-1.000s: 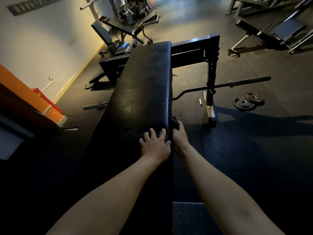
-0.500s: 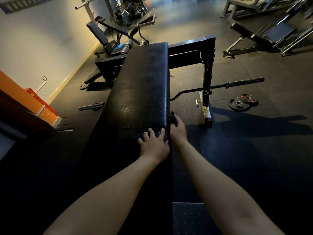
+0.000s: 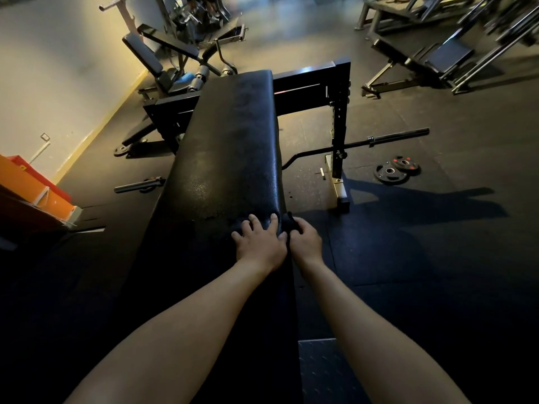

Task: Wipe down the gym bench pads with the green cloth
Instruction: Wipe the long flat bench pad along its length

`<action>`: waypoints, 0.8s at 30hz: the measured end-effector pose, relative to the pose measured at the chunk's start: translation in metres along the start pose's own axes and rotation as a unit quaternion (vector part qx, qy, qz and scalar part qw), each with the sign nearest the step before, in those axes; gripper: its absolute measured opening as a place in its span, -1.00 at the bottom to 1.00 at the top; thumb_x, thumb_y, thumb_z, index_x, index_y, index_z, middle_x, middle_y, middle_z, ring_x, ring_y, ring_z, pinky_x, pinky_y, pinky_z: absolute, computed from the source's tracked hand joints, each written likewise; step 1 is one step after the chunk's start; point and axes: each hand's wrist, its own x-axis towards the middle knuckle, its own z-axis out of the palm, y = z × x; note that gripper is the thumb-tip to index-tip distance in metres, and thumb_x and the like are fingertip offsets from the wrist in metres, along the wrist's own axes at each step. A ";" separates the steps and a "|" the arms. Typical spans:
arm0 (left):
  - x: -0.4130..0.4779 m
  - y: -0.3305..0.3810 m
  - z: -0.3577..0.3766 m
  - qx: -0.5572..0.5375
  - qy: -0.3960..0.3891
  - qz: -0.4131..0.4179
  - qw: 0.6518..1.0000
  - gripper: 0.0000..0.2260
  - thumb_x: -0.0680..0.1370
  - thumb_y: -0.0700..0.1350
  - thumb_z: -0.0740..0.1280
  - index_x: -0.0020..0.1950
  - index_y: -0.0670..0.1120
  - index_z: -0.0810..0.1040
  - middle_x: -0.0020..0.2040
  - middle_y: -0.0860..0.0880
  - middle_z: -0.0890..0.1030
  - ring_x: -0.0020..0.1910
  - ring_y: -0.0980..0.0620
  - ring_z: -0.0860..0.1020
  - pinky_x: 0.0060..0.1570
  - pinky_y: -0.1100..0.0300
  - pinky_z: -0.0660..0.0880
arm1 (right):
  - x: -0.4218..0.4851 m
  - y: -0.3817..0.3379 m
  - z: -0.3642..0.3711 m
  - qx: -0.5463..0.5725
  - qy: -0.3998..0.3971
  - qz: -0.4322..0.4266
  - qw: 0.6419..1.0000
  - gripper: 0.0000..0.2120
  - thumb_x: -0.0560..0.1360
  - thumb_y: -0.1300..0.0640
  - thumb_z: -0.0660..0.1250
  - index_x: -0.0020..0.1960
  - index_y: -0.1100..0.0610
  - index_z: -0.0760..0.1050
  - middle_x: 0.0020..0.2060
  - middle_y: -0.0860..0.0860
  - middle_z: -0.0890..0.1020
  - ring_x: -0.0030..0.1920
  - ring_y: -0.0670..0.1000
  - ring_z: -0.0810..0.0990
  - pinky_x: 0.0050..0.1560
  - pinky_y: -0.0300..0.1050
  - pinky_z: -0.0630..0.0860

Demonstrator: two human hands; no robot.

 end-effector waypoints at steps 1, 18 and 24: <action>0.000 -0.001 -0.002 -0.001 -0.005 0.005 1.000 -0.46 0.68 0.20 -0.06 0.64 0.12 -0.02 0.61 -0.29 0.02 0.56 -0.30 0.05 0.44 -0.28 0.10 | 0.009 -0.006 0.001 -0.008 0.004 -0.004 1.000 -0.60 0.57 0.23 0.20 0.37 0.02 0.51 0.24 0.05 0.58 0.26 0.04 0.53 0.33 0.02 0.47; -0.012 -0.143 -0.001 -0.117 0.019 0.031 0.992 -0.41 0.65 0.14 0.16 0.61 -0.07 0.15 0.61 -0.11 0.12 0.55 -0.15 0.09 0.48 -0.05 0.11 | -0.012 -0.071 0.109 -0.364 -0.037 -0.212 0.906 -0.62 0.48 0.32 0.28 0.21 0.06 0.65 0.25 0.05 0.62 0.30 0.08 0.51 0.34 -0.07 0.41; -0.007 -0.156 -0.007 -0.087 0.020 0.073 0.993 -0.47 0.63 0.14 0.17 0.55 -0.07 0.26 0.54 -0.12 0.22 0.49 -0.15 0.18 0.43 -0.02 0.18 | -0.016 -0.073 0.106 -0.412 -0.158 -0.228 0.868 -0.57 0.52 0.25 0.30 0.37 0.04 0.53 0.48 0.01 0.41 0.53 0.06 0.21 0.54 0.12 0.10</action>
